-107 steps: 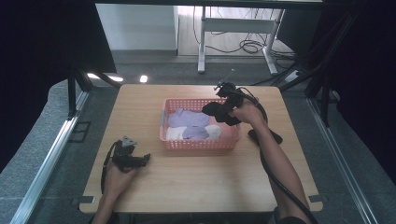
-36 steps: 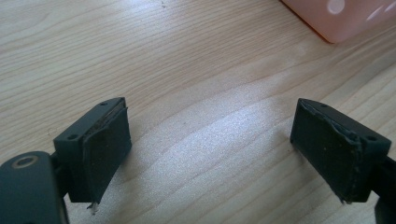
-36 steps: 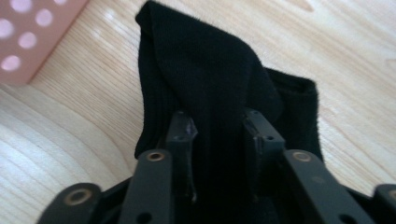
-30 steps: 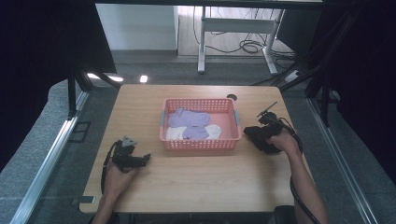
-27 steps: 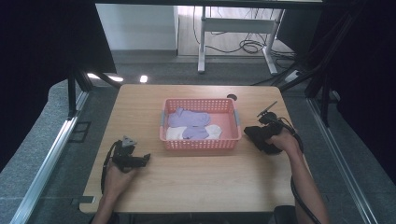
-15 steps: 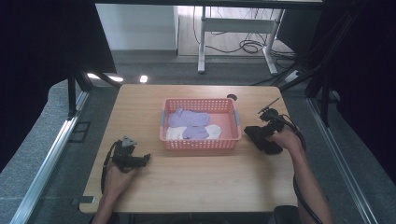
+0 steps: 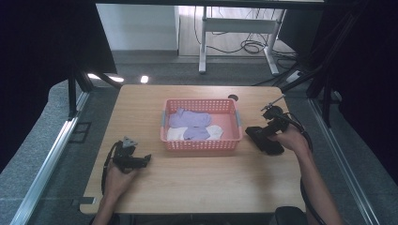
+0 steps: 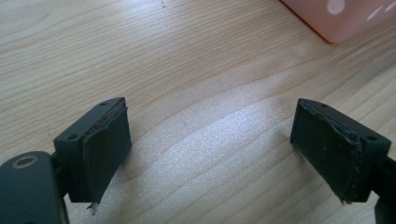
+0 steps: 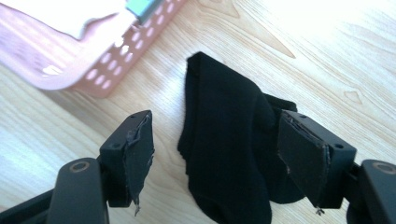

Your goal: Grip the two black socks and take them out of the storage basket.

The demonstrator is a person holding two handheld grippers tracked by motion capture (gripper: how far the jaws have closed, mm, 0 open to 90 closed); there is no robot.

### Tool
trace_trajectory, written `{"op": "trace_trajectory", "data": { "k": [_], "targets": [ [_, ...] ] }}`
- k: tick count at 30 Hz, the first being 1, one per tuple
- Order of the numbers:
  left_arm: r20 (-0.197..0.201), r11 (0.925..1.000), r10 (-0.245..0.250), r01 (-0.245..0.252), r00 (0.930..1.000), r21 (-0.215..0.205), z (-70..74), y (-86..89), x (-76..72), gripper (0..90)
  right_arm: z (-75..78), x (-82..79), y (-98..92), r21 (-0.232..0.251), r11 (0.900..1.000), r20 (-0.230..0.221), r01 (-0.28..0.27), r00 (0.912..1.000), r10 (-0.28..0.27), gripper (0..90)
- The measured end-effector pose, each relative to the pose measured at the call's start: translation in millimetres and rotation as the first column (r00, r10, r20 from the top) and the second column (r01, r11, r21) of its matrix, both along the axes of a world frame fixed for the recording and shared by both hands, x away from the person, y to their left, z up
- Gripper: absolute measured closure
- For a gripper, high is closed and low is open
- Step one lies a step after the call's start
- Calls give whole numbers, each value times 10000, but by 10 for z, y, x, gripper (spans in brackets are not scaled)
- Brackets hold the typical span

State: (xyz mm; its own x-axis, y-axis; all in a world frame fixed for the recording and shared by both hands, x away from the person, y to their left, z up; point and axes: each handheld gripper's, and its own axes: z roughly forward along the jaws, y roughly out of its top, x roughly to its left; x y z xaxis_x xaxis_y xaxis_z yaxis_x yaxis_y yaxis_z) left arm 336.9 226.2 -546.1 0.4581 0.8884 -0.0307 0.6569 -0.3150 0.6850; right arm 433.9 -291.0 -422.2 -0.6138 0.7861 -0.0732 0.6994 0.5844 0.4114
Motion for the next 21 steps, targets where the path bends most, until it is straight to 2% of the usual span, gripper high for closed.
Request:
{"op": "trace_trajectory", "data": {
  "k": [10,21],
  "targets": [
    [1,10000,0,0,10000,2,0,0,0,119,-21,-180,105,346,9983,214,-475,9987,468,253],
    [-24,10000,-3,3,10000,23,2,1,-1,119,-222,-421,282,601,9914,312,-1162,9929,1145,230]
  ]
}}
